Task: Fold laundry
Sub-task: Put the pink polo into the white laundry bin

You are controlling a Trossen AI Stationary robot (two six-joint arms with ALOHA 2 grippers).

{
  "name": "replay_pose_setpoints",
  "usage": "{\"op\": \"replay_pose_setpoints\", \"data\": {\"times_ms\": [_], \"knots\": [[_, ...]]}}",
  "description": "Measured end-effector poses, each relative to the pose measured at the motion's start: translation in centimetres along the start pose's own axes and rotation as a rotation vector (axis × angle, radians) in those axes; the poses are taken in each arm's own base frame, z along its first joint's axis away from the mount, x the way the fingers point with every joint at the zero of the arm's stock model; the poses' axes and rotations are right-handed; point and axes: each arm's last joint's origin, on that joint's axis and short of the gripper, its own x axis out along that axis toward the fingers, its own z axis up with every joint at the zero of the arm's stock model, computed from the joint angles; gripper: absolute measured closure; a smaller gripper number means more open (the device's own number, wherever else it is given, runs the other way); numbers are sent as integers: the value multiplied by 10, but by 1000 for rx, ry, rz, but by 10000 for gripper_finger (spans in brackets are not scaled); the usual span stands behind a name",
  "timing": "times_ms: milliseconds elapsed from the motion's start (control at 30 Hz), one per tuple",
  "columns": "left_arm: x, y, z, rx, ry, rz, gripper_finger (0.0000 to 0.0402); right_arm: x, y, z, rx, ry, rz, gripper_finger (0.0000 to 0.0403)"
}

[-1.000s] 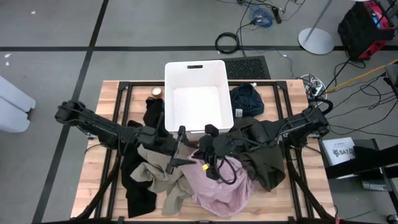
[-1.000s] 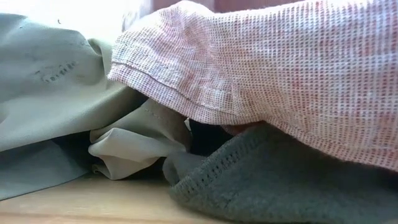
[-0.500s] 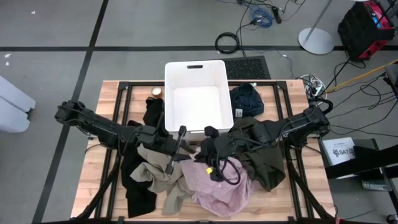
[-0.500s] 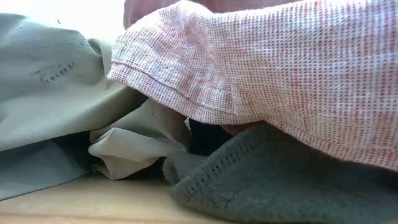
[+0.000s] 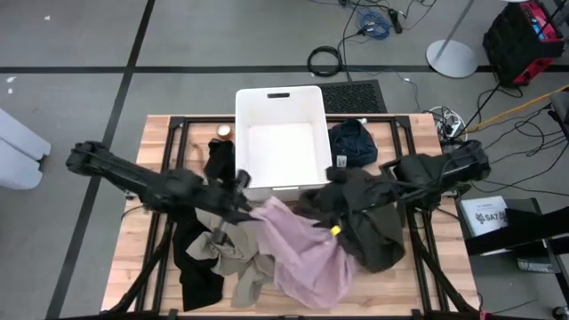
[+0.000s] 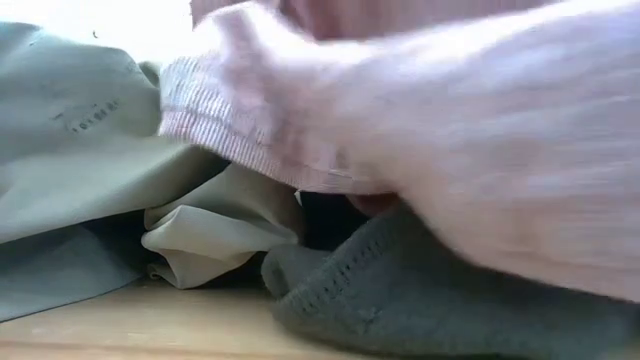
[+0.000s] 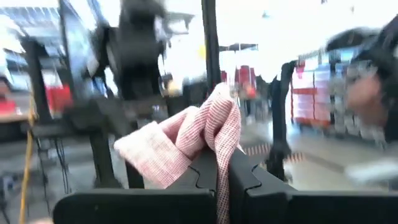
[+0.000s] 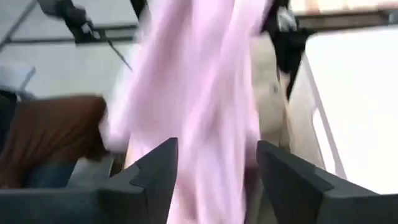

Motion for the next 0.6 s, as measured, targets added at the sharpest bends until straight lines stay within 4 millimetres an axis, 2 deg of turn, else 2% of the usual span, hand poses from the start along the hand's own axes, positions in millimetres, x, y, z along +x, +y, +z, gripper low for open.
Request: {"op": "replay_pose_setpoints", "data": {"times_ms": [167, 300, 367, 467, 600], "knots": [[-30, 4, 50, -119, -256, 81, 398, -9, 12, -16, -5, 77, -61, 193], [-47, 4, 71, -184, -369, 69, 398, -2, 23, -29, -24, 92, -136, 193], [-50, 4, 73, -214, -371, 63, 399, 11, 24, -40, -38, 90, -214, 193], [-50, 4, 73, -229, -365, 59, 399, 41, 23, -58, -44, 75, -285, 193], [-47, 4, 70, -241, -354, 58, 399, 85, 19, -83, -32, 36, -224, 193]]}}
